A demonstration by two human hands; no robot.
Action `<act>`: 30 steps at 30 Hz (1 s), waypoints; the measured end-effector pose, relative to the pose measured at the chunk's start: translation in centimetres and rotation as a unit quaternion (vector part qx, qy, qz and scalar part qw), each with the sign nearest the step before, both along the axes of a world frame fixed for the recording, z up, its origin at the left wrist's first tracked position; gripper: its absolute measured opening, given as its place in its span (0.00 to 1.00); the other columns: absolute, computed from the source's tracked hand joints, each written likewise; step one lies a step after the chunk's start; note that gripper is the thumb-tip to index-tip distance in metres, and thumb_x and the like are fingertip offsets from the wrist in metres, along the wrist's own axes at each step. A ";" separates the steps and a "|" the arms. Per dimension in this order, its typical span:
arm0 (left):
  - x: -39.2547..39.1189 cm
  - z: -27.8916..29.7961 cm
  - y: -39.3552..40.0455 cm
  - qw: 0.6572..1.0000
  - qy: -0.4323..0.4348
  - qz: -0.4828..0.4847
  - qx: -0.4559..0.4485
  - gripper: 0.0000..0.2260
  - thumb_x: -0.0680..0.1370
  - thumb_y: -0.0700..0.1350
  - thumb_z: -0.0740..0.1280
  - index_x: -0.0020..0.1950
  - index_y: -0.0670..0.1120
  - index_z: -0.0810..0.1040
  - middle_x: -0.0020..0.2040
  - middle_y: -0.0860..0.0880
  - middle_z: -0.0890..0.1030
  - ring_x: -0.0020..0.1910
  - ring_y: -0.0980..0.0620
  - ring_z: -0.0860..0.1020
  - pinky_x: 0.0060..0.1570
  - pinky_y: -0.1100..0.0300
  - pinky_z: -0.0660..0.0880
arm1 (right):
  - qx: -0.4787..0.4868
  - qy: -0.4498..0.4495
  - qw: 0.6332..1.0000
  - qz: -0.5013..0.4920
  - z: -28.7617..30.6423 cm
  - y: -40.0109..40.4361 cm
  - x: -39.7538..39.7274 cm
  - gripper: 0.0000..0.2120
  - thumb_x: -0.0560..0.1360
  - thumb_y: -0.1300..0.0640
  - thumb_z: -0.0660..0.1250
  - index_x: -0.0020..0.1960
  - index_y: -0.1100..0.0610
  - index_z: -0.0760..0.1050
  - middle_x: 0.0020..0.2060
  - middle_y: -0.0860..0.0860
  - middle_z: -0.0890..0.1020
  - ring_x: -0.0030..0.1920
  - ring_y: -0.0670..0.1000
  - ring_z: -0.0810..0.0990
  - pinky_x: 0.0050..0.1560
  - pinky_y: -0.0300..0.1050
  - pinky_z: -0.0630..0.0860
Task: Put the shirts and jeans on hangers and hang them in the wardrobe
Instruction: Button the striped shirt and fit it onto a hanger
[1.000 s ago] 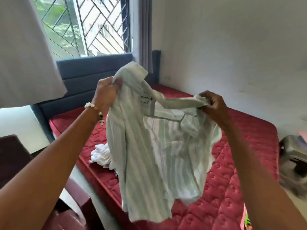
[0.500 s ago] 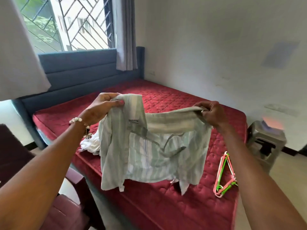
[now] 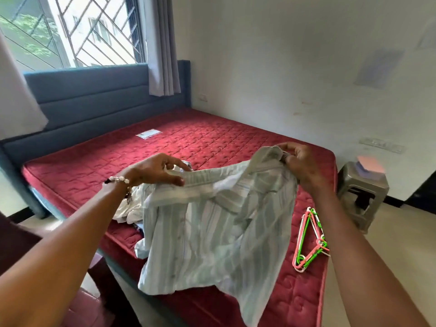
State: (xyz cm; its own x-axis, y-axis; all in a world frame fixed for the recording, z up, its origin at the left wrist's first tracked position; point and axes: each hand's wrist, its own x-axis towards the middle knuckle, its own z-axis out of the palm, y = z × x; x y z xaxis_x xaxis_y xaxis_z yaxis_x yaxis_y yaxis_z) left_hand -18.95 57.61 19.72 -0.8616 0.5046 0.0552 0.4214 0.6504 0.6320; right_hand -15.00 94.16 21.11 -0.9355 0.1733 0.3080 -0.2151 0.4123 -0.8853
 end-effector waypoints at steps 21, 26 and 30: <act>-1.2 -3.8 2.6 0.989 0.065 -0.020 -0.131 0.41 0.65 0.57 0.77 0.73 0.61 0.61 0.59 0.57 0.70 0.52 0.57 0.68 0.51 0.62 0.66 | 0.225 -0.027 0.974 -0.023 -8.5 2.9 -1.7 0.06 0.71 0.54 0.74 0.48 0.49 0.85 0.44 0.46 0.86 0.45 0.47 0.84 0.50 0.51 0.81; -1.6 -8.0 2.1 0.887 0.341 0.005 -0.310 0.31 0.70 0.41 0.67 0.71 0.56 0.64 0.54 0.45 0.73 0.49 0.44 0.77 0.46 0.49 0.75 | 0.042 -0.076 0.995 -0.052 -8.8 3.0 -2.6 0.09 0.76 0.61 0.68 0.38 0.61 0.81 0.34 0.52 0.79 0.35 0.47 0.74 0.40 0.43 0.71; -2.1 -6.8 2.6 0.969 0.228 0.089 -0.006 0.16 0.68 0.30 0.64 0.51 0.44 0.82 0.43 0.43 0.83 0.41 0.43 0.81 0.39 0.61 0.72 | 0.053 -0.142 0.983 -0.098 -10.3 3.7 -3.4 0.15 0.76 0.56 0.65 0.33 0.60 0.77 0.31 0.58 0.77 0.30 0.49 0.73 0.35 0.44 0.69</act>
State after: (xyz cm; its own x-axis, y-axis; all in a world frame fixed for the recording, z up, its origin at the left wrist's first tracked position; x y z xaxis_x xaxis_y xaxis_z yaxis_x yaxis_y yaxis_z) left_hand -21.01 60.25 12.93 -0.8225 0.3527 0.4461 0.5352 0.7453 0.3976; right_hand -18.42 97.83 10.77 -0.9379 0.3408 0.0647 0.1284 0.5142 -0.8480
